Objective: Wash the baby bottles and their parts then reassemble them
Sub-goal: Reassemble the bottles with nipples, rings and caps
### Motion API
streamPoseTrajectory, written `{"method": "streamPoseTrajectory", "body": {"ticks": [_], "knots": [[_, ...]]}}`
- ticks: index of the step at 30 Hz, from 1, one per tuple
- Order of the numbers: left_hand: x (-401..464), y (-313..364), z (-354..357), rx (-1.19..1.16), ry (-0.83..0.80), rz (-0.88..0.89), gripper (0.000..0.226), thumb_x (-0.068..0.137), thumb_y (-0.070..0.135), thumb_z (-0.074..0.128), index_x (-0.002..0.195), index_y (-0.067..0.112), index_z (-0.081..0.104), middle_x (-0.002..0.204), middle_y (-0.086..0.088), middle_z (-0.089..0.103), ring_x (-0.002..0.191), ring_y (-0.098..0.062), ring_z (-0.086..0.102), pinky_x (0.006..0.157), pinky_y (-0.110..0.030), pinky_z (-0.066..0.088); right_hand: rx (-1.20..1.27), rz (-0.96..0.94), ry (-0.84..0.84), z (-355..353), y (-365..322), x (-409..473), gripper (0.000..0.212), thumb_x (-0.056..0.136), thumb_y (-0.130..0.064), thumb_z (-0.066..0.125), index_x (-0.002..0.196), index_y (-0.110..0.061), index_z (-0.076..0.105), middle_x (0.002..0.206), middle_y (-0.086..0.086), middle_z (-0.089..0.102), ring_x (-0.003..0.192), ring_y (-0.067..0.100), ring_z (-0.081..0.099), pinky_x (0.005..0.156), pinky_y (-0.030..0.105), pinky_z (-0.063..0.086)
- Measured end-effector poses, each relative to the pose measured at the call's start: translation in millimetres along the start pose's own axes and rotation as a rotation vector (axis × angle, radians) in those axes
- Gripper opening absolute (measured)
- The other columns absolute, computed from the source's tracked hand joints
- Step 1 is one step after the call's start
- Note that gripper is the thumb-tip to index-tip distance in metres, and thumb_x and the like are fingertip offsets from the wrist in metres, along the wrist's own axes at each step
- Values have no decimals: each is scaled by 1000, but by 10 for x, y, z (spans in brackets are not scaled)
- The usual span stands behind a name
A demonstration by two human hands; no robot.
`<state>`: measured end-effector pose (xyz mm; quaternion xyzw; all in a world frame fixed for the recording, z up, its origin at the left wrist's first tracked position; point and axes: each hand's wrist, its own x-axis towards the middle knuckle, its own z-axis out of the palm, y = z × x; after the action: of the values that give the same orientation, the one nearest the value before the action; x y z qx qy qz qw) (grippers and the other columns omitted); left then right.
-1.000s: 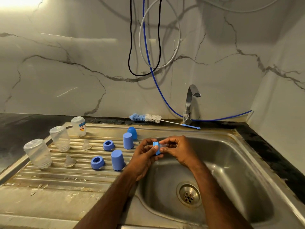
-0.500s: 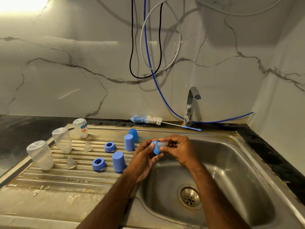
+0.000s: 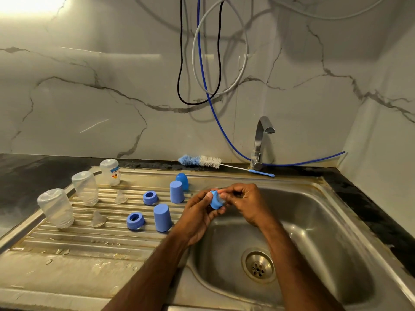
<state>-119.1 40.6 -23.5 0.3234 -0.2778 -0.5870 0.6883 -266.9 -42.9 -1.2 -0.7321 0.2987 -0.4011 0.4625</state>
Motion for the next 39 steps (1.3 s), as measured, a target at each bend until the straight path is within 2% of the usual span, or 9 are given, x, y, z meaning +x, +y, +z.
{"method": "streamPoseTrajectory", "body": {"ticks": [4,10,15,18,20,24,29,34,39], "knots": [[1,6,21,-1,4,13,40,89,24,59,122,0,61,118,-27,69,107,-37,69,86,-39,61,47,4,8,-28,-12,-2,15,85,-12,78,99,-15,79,98,-1,78,98,16,72,83,28,60],[-24,127,16,70,22,23,48,95,36,58,124,-2,61,114,-26,70,84,-22,73,66,-26,61,56,-20,-116,10,-118,-20,56,72,-11,89,122,-26,69,114,-5,73,105,12,70,88,28,59],[-131,527,26,465,20,84,47,101,45,49,115,4,67,95,-22,75,75,-28,73,60,-27,60,-12,-96,-12,210,-251,90,39,71,-14,89,103,-32,75,98,-14,75,90,9,71,81,25,59],[-126,989,-48,797,225,271,43,104,40,52,98,1,69,78,-16,75,54,-27,68,40,-24,45,-50,-104,40,435,-350,285,40,69,-11,91,100,-28,74,92,-9,75,78,10,69,71,19,55],[-96,1378,-194,994,385,422,35,101,28,61,83,-1,69,70,-14,73,44,-21,60,42,-22,40,-98,-117,26,663,-438,447,43,68,-10,92,100,-30,70,97,-8,73,73,2,64,68,15,51],[-8,2134,-646,1498,595,517,19,91,25,73,85,7,75,79,-11,74,69,-22,65,70,-31,53,-268,-204,-54,1202,-608,745,41,68,-17,91,102,-26,70,91,-8,67,64,-7,57,62,8,43],[131,2745,-1391,1885,686,296,36,87,49,73,116,27,67,116,0,69,113,-24,62,95,-43,51,-463,-268,-165,1827,-778,973,39,73,-31,87,106,-20,70,101,-4,68,80,8,56,73,21,43],[436,2916,-1822,2118,570,-93,69,86,56,72,145,33,46,152,0,48,141,-25,41,114,-62,27,-520,-242,-142,2068,-819,1082,42,75,-38,85,111,-23,69,105,-5,68,93,11,60,76,22,42],[671,2843,-1941,2253,420,-249,76,85,54,73,152,38,39,157,4,43,148,-23,34,116,-69,11,-554,-220,-154,2020,-738,1092,38,74,-37,86,105,-25,69,102,-6,70,92,10,61,76,23,46]]}}
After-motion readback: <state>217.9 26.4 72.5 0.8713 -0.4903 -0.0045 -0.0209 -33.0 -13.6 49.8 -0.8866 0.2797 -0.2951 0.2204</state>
